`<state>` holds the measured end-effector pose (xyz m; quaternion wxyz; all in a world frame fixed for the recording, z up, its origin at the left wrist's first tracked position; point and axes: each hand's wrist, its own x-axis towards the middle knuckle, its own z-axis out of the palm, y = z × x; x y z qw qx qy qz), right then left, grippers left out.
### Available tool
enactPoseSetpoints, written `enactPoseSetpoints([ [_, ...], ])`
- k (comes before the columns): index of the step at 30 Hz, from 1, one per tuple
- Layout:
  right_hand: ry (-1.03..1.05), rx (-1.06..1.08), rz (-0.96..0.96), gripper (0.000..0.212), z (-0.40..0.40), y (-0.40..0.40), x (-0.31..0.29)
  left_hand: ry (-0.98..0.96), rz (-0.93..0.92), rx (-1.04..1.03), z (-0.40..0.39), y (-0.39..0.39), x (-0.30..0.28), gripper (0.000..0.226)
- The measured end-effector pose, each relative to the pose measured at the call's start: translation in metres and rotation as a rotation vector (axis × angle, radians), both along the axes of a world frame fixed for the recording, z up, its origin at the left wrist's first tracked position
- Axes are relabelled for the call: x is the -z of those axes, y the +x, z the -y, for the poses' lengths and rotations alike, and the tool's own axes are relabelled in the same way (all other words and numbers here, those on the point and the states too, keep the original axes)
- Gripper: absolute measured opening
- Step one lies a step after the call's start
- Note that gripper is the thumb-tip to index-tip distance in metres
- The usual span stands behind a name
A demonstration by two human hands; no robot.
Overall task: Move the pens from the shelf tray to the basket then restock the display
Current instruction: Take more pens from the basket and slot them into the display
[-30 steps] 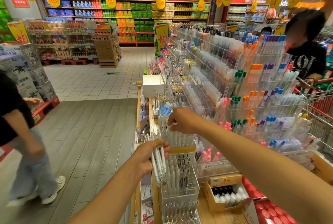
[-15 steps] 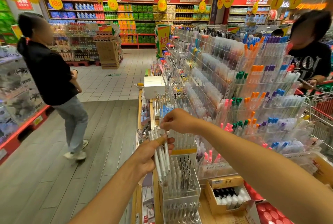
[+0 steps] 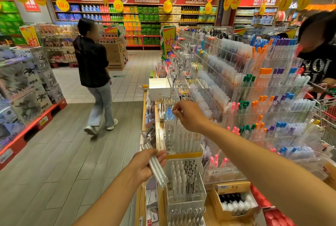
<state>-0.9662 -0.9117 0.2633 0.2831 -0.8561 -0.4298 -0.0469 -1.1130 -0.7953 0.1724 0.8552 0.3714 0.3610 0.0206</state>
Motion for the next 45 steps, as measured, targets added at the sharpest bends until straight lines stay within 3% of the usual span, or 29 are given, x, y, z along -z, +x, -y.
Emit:
enactPoseSetpoints([
  [8, -0.039, 0.011, 0.061, 0.015, -0.008, 0.006, 0.012, 0.045, -0.016, 0.000, -0.005, 0.004, 0.001, 0.017],
  [14, -0.056, 0.010, 0.056, 0.016, -0.009, 0.009, 0.010, 0.075, -0.067, 0.055, -0.006, 0.003, 0.004, 0.034],
  [27, -0.278, -0.001, -0.069, 0.017, -0.026, 0.014, 0.020, 0.108, -0.021, 0.083, 0.000, 0.007, -0.006, 0.011],
  [35, -0.379, -0.007, -0.010, 0.015, -0.031, 0.017, 0.018, 0.078, 0.035, 0.087, -0.001, 0.008, -0.009, 0.009],
  [39, -0.311, -0.014, 0.049, 0.033, -0.028, 0.008, 0.014, 0.073, 0.058, 0.071, 0.001, 0.010, -0.010, 0.012],
  [42, -0.151, -0.118, -0.171, 0.031, -0.025, 0.000, 0.010, 0.033, 0.146, 0.039, 0.001, 0.011, -0.010, 0.013],
  [45, -0.060, -0.225, -0.657, 0.027, -0.017, -0.007, 0.006, 0.024, 0.252, 0.049, 0.002, 0.010, -0.010, 0.020],
])
